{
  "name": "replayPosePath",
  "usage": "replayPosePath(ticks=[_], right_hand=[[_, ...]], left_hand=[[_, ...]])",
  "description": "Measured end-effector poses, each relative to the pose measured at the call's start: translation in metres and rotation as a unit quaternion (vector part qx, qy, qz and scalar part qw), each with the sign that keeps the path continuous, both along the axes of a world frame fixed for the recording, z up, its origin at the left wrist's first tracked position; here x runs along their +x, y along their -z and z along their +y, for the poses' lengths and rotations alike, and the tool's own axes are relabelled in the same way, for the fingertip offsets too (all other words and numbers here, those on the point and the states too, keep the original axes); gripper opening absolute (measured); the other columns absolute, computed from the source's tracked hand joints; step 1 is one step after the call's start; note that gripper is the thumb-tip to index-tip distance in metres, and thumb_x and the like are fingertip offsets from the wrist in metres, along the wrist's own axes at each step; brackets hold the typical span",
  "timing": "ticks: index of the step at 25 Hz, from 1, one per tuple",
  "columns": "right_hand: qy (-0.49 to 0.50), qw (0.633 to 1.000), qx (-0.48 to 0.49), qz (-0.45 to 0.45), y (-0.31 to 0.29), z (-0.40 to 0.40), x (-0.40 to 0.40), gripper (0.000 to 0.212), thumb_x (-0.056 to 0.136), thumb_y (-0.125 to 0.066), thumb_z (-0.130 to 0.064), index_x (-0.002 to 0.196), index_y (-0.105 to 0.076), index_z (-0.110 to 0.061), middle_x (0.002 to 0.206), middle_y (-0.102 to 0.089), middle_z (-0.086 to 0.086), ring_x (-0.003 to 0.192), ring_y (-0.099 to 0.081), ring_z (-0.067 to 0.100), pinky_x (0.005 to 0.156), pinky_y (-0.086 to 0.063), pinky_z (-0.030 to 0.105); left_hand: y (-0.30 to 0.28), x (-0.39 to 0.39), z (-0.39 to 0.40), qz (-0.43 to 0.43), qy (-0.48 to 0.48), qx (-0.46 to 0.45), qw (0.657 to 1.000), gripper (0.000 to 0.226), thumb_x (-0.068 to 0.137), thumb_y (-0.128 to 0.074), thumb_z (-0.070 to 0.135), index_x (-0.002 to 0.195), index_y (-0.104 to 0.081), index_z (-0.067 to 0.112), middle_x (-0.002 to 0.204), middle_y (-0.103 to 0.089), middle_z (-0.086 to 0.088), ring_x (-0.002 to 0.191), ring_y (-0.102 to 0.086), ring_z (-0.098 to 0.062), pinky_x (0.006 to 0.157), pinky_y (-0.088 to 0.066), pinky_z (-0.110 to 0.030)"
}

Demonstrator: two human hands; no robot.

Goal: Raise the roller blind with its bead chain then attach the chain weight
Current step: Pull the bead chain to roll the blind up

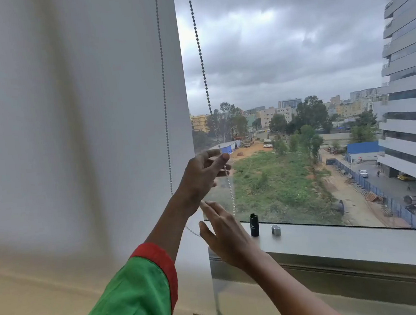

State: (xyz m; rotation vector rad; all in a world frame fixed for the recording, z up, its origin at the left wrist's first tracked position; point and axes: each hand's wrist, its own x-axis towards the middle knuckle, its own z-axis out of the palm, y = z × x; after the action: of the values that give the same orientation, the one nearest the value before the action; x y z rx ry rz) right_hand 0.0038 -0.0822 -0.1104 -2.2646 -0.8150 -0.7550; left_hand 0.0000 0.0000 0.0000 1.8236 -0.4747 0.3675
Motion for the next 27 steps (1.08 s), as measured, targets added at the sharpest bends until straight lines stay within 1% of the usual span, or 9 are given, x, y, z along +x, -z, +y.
replayPosePath(ticks=[2, 4, 10, 13, 15, 17, 20, 23, 27], right_hand=[[0.002, 0.999, 0.046, -0.020, -0.003, -0.004, 0.000, 0.036, 0.092, -0.045, -0.017, 0.127, -0.054, -0.008, 0.126, -0.059, 0.011, 0.108, -0.060, 0.024, 0.091, -0.049, 0.034], [0.005, 0.996, 0.085, -0.029, -0.007, -0.006, -0.006, 0.027, 0.090, -0.048, -0.014, 0.107, -0.067, -0.008, 0.109, -0.068, 0.009, 0.092, -0.066, 0.023, 0.082, -0.054, 0.037], [0.003, 0.973, 0.202, -0.114, -0.033, -0.006, -0.027, 0.022, 0.082, -0.056, -0.022, 0.073, -0.071, -0.009, 0.070, -0.074, 0.001, 0.056, -0.065, 0.010, 0.050, -0.054, 0.033], [0.039, 0.957, 0.254, -0.134, -0.057, 0.000, -0.029, 0.018, 0.085, -0.059, -0.023, 0.074, -0.067, -0.011, 0.067, -0.070, 0.002, 0.055, -0.062, 0.012, 0.053, -0.053, 0.035], [0.057, 0.945, 0.296, -0.127, -0.073, 0.004, -0.027, 0.007, 0.084, -0.060, -0.016, 0.084, -0.065, -0.011, 0.071, -0.066, 0.004, 0.062, -0.061, 0.015, 0.060, -0.053, 0.037], [0.045, 0.942, 0.323, -0.079, -0.091, 0.009, -0.026, 0.015, 0.087, -0.058, -0.014, 0.101, -0.062, -0.011, 0.082, -0.065, 0.006, 0.074, -0.062, 0.017, 0.068, -0.055, 0.038], [-0.001, 0.939, 0.343, 0.018, -0.114, 0.015, -0.021, 0.030, 0.094, -0.051, -0.016, 0.122, -0.056, -0.007, 0.103, -0.068, 0.012, 0.087, -0.065, 0.017, 0.077, -0.056, 0.033], [-0.131, 0.887, 0.430, 0.105, -0.123, 0.020, -0.025, 0.029, 0.097, -0.045, -0.016, 0.117, -0.059, -0.001, 0.090, -0.068, 0.013, 0.070, -0.067, 0.021, 0.065, -0.058, 0.030], [-0.152, 0.860, 0.476, 0.108, -0.114, 0.053, -0.048, 0.023, 0.097, -0.046, -0.015, 0.103, -0.066, -0.005, 0.065, -0.062, 0.006, 0.044, -0.050, 0.005, 0.044, -0.041, 0.018]], left_hand=[[0.003, -0.002, 0.001, -0.010, 0.022, 0.023, 0.999, 0.021, 0.091, -0.057, 0.030, 0.103, -0.068, 0.016, 0.086, -0.074, -0.006, 0.078, -0.071, -0.014, 0.082, -0.051, -0.039], [0.012, -0.001, 0.008, -0.030, 0.005, 0.033, 0.999, 0.018, 0.092, -0.056, 0.025, 0.092, -0.071, 0.016, 0.081, -0.074, -0.008, 0.075, -0.071, -0.016, 0.081, -0.053, -0.038], [0.033, -0.002, 0.032, -0.024, -0.037, -0.062, 0.997, 0.025, 0.096, -0.048, 0.021, 0.090, -0.072, 0.017, 0.076, -0.073, 0.000, 0.071, -0.071, -0.010, 0.071, -0.056, -0.025], [0.037, -0.007, 0.040, -0.019, -0.029, -0.106, 0.994, 0.024, 0.096, -0.049, 0.021, 0.090, -0.072, 0.017, 0.082, -0.073, -0.005, 0.076, -0.071, -0.014, 0.071, -0.057, -0.023], [0.039, -0.010, 0.042, -0.022, -0.024, -0.108, 0.994, 0.024, 0.096, -0.049, 0.022, 0.089, -0.071, 0.018, 0.074, -0.072, -0.004, 0.070, -0.070, -0.013, 0.072, -0.058, -0.026], [0.041, -0.016, 0.041, -0.023, -0.001, -0.118, 0.993, 0.024, 0.096, -0.048, 0.023, 0.086, -0.071, 0.020, 0.062, -0.068, 0.002, 0.063, -0.067, -0.012, 0.067, -0.057, -0.024], [0.043, -0.024, 0.033, -0.016, 0.030, -0.101, 0.994, 0.024, 0.094, -0.049, 0.026, 0.089, -0.071, 0.019, 0.073, -0.072, -0.008, 0.070, -0.070, -0.020, 0.069, -0.058, -0.027], [0.053, -0.034, 0.025, -0.002, 0.050, -0.107, 0.993, 0.027, 0.094, -0.049, 0.029, 0.093, -0.071, 0.014, 0.087, -0.072, -0.018, 0.080, -0.070, -0.027, 0.075, -0.059, -0.033], [0.069, -0.055, 0.053, 0.014, 0.059, -0.103, 0.993, 0.028, 0.096, -0.047, 0.024, 0.096, -0.070, 0.008, 0.090, -0.072, -0.017, 0.083, -0.070, -0.027, 0.078, -0.059, -0.036]])
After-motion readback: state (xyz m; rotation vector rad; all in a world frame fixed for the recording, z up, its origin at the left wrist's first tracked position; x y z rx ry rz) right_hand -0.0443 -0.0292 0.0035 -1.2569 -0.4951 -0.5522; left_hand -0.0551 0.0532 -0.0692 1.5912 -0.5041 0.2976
